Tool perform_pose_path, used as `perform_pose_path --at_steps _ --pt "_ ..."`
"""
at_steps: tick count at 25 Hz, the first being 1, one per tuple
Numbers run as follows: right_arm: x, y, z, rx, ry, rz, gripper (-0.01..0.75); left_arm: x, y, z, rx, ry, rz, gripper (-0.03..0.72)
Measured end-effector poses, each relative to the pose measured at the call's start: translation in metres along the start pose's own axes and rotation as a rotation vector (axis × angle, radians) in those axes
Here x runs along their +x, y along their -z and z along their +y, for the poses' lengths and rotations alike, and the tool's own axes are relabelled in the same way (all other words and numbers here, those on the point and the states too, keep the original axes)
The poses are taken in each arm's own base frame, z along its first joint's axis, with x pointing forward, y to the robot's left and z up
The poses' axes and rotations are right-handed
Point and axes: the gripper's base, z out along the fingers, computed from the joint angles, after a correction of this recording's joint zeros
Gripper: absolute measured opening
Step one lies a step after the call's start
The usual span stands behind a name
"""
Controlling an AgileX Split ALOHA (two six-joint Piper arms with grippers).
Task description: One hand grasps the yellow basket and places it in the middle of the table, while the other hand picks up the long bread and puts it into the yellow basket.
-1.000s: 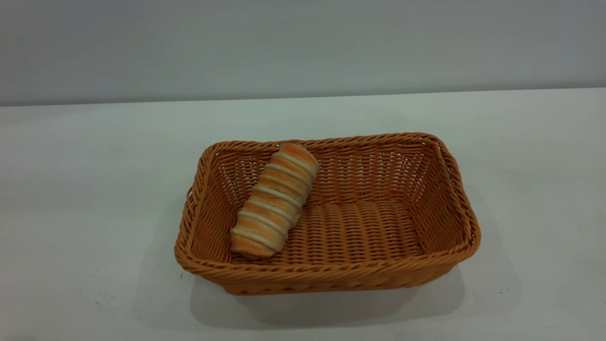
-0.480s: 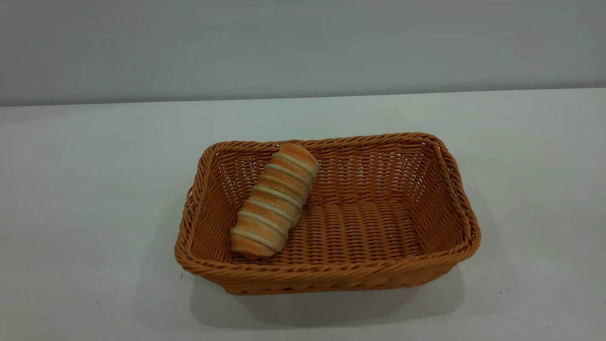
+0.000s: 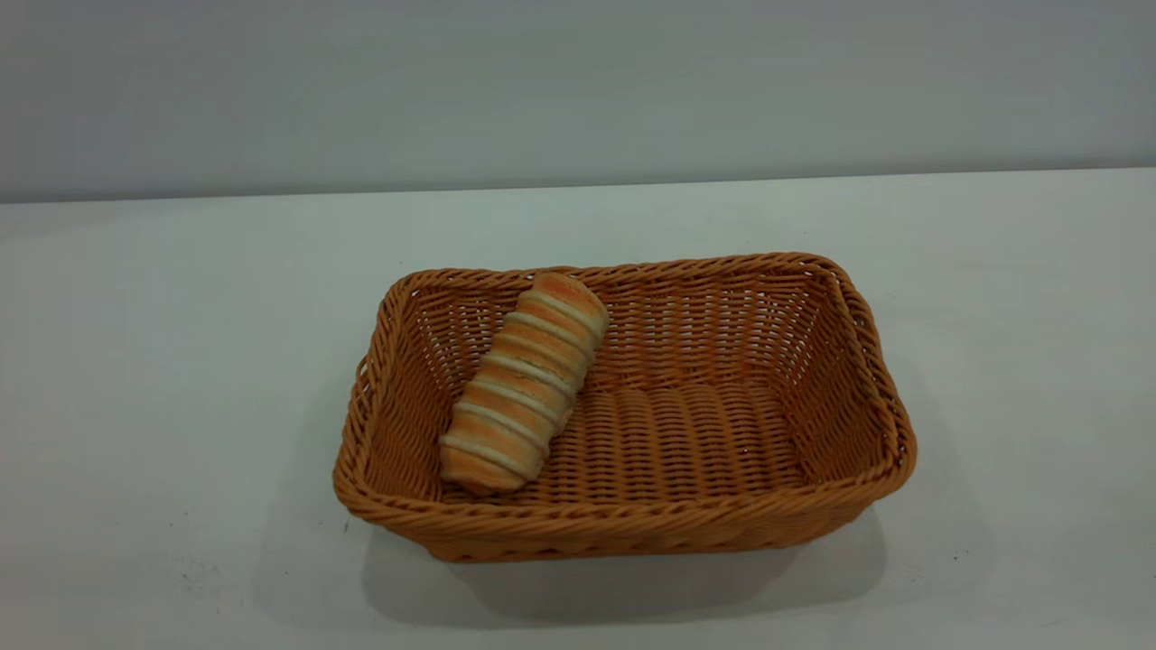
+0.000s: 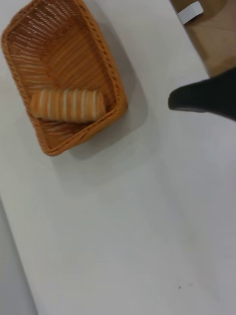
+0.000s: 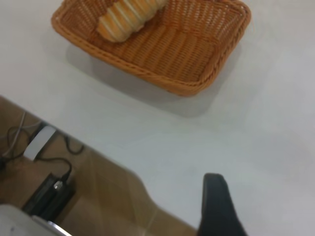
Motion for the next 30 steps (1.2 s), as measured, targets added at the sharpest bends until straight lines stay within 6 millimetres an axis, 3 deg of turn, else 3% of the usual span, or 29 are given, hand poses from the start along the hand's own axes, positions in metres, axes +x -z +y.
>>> perform_pose_path --at_steps 10,26,30 --pt "0.031 -0.019 -0.008 0.088 0.021 -0.004 0.530 0.041 -0.020 -0.002 -0.002 0.009 0.031 0.534" --pt "0.041 -0.019 -0.014 0.163 0.017 0.000 0.530 0.047 -0.025 0.006 -0.078 0.026 0.065 0.534" --pt "0.041 -0.019 -0.014 0.163 0.016 0.000 0.530 0.059 -0.040 0.011 -0.103 0.032 0.141 0.534"
